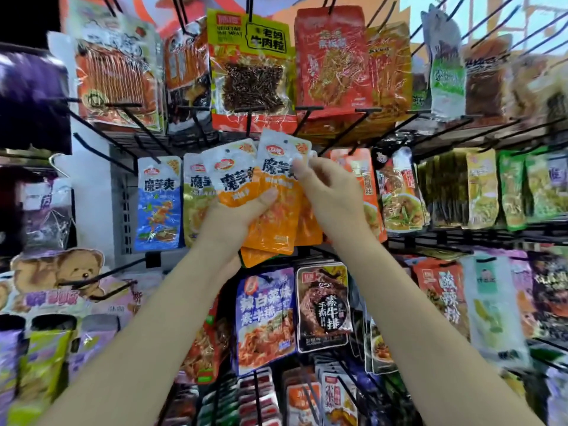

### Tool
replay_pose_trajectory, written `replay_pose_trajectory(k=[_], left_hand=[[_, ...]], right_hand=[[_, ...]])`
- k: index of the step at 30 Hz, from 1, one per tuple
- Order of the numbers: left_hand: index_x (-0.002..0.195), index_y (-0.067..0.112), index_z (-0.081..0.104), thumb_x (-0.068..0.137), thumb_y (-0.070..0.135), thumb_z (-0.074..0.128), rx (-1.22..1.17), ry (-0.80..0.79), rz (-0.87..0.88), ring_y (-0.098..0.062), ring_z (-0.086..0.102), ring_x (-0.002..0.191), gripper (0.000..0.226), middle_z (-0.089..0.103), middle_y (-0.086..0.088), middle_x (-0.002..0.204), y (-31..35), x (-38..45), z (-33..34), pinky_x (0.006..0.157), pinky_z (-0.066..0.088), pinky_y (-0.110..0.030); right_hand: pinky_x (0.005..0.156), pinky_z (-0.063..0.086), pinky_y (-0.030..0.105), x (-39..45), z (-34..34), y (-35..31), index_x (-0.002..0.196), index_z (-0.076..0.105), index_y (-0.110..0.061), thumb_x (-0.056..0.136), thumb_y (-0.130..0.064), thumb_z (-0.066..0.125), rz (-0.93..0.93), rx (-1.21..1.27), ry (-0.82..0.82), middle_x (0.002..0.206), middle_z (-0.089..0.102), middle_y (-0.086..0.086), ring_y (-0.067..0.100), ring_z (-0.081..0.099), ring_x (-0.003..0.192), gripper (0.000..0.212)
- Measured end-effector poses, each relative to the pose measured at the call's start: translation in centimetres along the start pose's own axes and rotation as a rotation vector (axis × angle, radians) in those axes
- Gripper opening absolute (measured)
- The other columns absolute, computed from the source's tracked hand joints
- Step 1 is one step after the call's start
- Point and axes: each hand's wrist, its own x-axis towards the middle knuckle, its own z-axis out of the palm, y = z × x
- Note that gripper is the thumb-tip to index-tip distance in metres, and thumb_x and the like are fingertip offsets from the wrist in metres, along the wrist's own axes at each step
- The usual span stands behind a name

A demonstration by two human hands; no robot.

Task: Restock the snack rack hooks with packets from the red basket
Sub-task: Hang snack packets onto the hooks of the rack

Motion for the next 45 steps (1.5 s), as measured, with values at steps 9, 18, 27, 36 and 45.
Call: replay_pose_trajectory(k=[9,18,27,36,45], left_hand=[[0.105,-0.005,0.065,0.102,0.016,0.044,0.098,-0.039,-0.1,-0.028,0.074,0.071,0.029,0.076,-0.019,0.091,1.1,0.3,-1.1,0.058,0.062,-0.036],[0.116,0.012,0.061,0.1,0.007,0.059,0.158,-0.018,0.102,-0.019,0.076,0.086,0.017,0.078,-0.002,0.094,0.6,0.4,-2.3,0.068,0.061,-0.034],[0.113,0.017,0.059,0.09,0.014,0.074,0.117,0.085,0.076,-0.018,0.075,0.09,0.028,0.075,0.0,0.098,0.8,0.0,-2.3,0.075,0.062,-0.041],[0.106,0.018,0.06,0.091,0.011,0.072,0.116,0.049,0.079,-0.015,0.075,0.081,0.02,0.077,0.004,0.085,0.9,-0.5,-2.3,0.073,0.062,-0.04],[0.115,0.013,0.059,0.09,0.014,0.073,0.145,0.034,0.073,-0.017,0.076,0.082,0.029,0.078,0.004,0.084,1.1,-0.9,-2.3,0.077,0.061,-0.043]], right_hand=[[0.053,0.054,0.043,1.1,-1.8,0.3,0.137,0.045,-0.028,0.1,-0.01,0.06,0.011,0.226,0.036,0.079,0.067,0.012,0.035,0.061,0.065,0.044],[0.085,0.043,0.025,2.6,-1.4,0.9,0.126,0.066,-0.025,0.101,-0.018,0.058,0.012,0.064,-0.01,0.064,0.048,-0.05,-0.009,0.04,0.069,0.027],[0.09,0.048,0.034,2.8,-1.5,0.4,0.129,0.065,-0.023,0.101,-0.016,0.058,0.029,0.046,-0.041,0.106,0.066,-0.013,-0.003,0.049,0.086,0.03],[0.072,0.053,0.031,2.7,-2.1,0.4,0.131,0.063,-0.029,0.102,-0.02,0.057,0.085,0.043,-0.122,0.063,0.055,-0.031,-0.005,0.048,0.062,0.031],[0.101,0.05,0.05,2.9,-2.0,0.5,0.134,0.06,-0.029,0.102,-0.023,0.055,0.087,-0.001,-0.111,0.103,0.06,-0.011,0.017,0.052,0.1,0.033]])
